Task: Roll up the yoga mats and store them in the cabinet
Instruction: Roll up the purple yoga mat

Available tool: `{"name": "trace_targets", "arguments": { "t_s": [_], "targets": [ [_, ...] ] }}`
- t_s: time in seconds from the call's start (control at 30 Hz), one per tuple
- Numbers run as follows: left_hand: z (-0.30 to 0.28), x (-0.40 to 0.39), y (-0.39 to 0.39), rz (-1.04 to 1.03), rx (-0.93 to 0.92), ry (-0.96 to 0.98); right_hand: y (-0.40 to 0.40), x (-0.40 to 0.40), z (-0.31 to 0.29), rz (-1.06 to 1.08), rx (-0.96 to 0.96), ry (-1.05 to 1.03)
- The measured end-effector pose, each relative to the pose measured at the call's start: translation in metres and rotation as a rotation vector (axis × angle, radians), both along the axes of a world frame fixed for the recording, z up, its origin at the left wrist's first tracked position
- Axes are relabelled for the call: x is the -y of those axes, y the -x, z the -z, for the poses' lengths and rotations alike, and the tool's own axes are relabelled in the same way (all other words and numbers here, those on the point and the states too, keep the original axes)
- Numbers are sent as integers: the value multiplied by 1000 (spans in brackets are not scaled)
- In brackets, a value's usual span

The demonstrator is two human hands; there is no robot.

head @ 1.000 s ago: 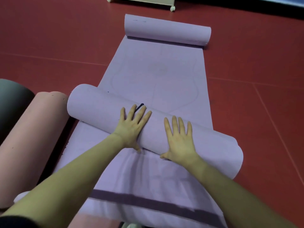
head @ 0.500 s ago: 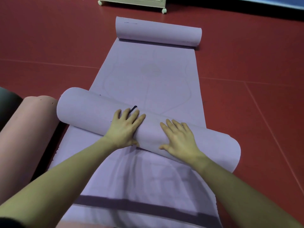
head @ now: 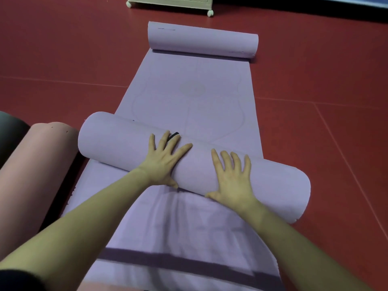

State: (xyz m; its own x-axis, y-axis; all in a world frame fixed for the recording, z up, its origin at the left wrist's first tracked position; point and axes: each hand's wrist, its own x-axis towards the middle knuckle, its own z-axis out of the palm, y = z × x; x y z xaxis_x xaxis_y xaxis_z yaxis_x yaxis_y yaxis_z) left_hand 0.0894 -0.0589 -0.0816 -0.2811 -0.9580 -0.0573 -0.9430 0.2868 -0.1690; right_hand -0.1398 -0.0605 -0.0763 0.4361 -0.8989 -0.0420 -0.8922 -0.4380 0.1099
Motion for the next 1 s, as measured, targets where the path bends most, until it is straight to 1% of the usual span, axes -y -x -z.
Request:
{"name": "trace_targets", "arguments": {
  "t_s": [0.07,0.13,0.17,0.23,0.33,0.4,0.47,0.53,0.6,0.67,0.8,0.87,1.0],
  "targets": [
    [3,13,-8,141,-57,102,6,16,6,-87,100,81],
    [0,26,-9,196,-89,145,9,29,10,-136,170,150],
    [0,31,-7,201,-98,135,8,32,11,-139,180,146],
    [2,40,-3,189,-82,81,2,38,7,-114,121,71],
    [1,53,5,136,37,30,-4,51,1,-56,-75,-74],
    [-1,63,8,90,118,-25,-7,61,-3,-35,-141,-94],
    [-7,72,10,95,92,-28,-7,70,-4,-24,-132,-103],
    [-9,77,9,136,16,-50,-7,75,-8,-31,-91,-121],
    [-7,78,6,186,-45,-16,-6,76,-9,-46,-56,-102],
    [-9,74,7,198,-64,31,-5,72,-11,-68,-33,-65],
    [-5,50,25,192,-129,99,18,64,-19,-117,-59,-105],
    [-2,33,42,170,-162,96,36,55,-22,-147,-82,-140],
    [-7,-2,71,147,-178,57,67,33,-32,-190,-55,-225]
  ]
}}
